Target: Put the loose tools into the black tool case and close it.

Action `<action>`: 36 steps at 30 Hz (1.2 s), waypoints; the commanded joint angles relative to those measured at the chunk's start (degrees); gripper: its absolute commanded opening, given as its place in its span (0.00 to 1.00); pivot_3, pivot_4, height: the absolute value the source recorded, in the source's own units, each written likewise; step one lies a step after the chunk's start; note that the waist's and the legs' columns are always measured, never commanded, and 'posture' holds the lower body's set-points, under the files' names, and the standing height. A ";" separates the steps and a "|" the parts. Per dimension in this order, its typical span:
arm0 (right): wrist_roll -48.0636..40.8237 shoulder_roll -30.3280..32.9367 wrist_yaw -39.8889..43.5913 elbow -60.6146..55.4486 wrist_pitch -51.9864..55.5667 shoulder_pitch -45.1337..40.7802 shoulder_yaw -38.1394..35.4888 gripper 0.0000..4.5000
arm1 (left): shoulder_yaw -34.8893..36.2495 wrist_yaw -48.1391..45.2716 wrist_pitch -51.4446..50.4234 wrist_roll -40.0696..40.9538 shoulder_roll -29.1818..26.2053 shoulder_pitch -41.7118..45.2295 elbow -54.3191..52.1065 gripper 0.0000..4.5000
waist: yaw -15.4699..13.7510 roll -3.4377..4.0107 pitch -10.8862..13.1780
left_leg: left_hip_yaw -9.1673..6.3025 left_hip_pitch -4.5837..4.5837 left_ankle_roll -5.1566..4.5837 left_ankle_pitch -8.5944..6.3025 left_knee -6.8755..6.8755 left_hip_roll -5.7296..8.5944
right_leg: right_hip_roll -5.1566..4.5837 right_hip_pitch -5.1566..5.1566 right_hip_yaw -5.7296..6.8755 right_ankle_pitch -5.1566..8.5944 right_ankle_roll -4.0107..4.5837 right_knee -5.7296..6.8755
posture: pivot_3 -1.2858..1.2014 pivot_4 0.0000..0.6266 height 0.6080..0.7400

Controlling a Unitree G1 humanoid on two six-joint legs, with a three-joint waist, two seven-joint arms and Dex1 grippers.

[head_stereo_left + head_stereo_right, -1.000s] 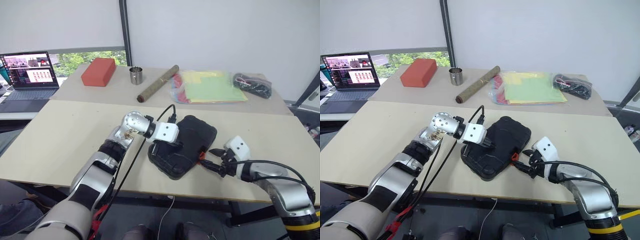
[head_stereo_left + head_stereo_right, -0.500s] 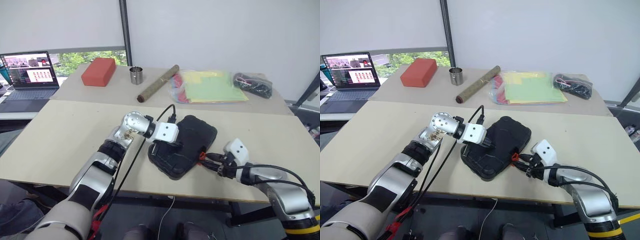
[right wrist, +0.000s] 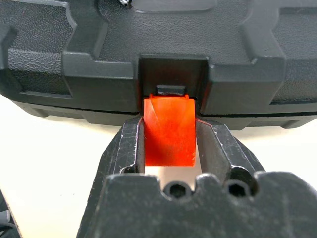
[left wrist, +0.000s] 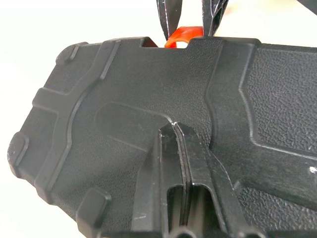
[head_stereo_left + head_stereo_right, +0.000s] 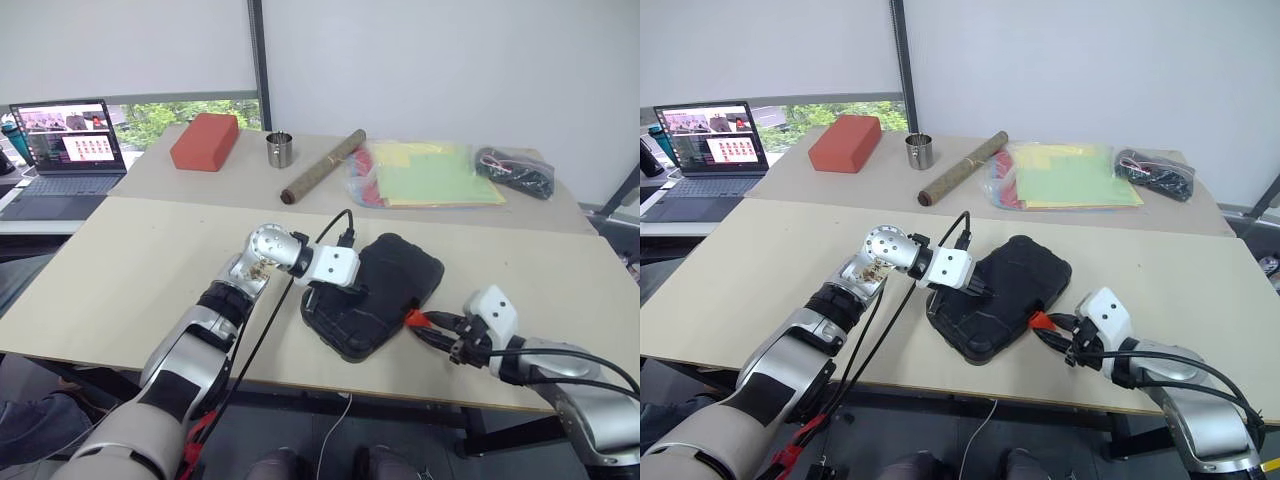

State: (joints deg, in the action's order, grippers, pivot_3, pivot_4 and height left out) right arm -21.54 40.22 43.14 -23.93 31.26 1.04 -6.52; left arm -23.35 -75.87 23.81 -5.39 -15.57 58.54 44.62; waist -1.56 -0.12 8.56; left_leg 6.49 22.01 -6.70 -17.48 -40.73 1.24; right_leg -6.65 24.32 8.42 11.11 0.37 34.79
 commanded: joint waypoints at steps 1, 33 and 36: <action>-1.15 1.77 0.50 -4.10 -0.90 1.17 -3.84 0.28 | -3.59 -1.24 -1.55 -4.77 -1.92 -3.19 4.56 0.00 | -0.07 0.01 0.00 | 0.00 0.01 -0.01 -0.01 0.00 0.00 | 0.00 0.00 0.00 0.00 0.00 -0.01 | 0.52 0.24 0.98; -5.05 2.59 -2.77 -7.93 7.01 5.22 -6.02 0.01 | -3.92 -1.02 -1.79 -4.63 -1.03 -3.03 4.63 0.00 | -0.61 0.01 0.00 | 0.00 0.06 -0.16 -0.11 0.00 0.04 | 0.00 -0.08 0.06 -0.05 -0.08 -0.35 | 0.52 0.24 0.98; -3.45 2.28 -3.24 -6.07 6.90 3.48 -2.90 0.01 | -3.84 -0.90 -1.89 -4.62 -0.98 -2.83 4.77 0.00 | -0.61 0.01 0.00 | 0.00 0.06 -0.16 -0.11 0.00 0.03 | 0.00 -0.07 0.07 -0.05 -0.08 -0.35 | 0.52 0.24 0.98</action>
State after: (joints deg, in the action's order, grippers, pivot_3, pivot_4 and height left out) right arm -25.81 42.73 40.42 -30.32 39.30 5.40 -10.37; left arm -23.40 -75.38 23.85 -5.37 -15.67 58.68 44.90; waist -2.17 -0.11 8.56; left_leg 6.49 22.08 -6.86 -17.59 -40.73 1.28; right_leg -6.65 24.25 8.48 11.07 0.29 34.44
